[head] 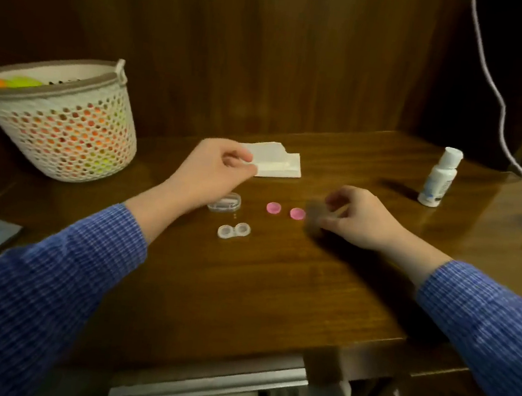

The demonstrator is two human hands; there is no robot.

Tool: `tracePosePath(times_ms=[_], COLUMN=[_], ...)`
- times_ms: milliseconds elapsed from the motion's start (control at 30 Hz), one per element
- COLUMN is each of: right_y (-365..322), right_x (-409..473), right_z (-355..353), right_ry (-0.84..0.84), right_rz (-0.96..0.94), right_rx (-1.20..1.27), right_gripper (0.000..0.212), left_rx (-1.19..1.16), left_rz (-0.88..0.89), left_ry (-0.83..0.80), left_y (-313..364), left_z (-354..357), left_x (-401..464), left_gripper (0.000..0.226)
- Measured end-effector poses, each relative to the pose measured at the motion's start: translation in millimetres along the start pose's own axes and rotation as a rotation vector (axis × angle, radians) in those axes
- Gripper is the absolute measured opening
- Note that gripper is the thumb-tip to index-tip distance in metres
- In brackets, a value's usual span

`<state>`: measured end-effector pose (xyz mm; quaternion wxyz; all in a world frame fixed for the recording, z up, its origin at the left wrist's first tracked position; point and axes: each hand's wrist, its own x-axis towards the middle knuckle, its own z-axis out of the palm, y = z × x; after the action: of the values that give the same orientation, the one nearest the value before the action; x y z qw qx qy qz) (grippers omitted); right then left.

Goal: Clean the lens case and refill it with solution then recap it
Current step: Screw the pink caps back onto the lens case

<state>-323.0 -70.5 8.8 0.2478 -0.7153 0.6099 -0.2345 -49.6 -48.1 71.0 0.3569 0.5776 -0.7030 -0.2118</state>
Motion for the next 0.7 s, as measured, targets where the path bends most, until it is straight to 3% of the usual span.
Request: tracePosePath(times_ms=[133, 267, 433, 600, 700], right_y=[-20.5, -31.6, -36.4, -40.4, -45.6], right_x=[22.7, 34.5, 37.0, 33.5, 24.3], right_z=[21.6, 27.1, 27.4, 21.7, 19.7], right_ry=[-0.01, -0.07, -0.088, -0.141, -0.159], right_rz=[-0.026, -0.069, -0.068, -0.084, -0.133], right_rx=[-0.076, -0.16, -0.205, -0.276, -0.239], right_gripper=[0.055, 0.044, 0.036, 0.021, 0.022], left_rx=[-0.011, -0.007, 0.112, 0.117, 0.088], left_rz=[-0.086, -0.106, -0.025, 0.033, 0.039], left_ry=[-0.073, -0.201, -0.236, -0.231, -0.195], left_y=[-43.2, -67.4, -71.1, -68.3, -71.9], left_z=[-23.9, -24.5, -14.0, 0.6, 3.9], left_x=[-34.5, -54.0, -58.5, -56.9, -55.7], left_gripper=[0.02, 0.035, 0.056, 0.06, 0.058])
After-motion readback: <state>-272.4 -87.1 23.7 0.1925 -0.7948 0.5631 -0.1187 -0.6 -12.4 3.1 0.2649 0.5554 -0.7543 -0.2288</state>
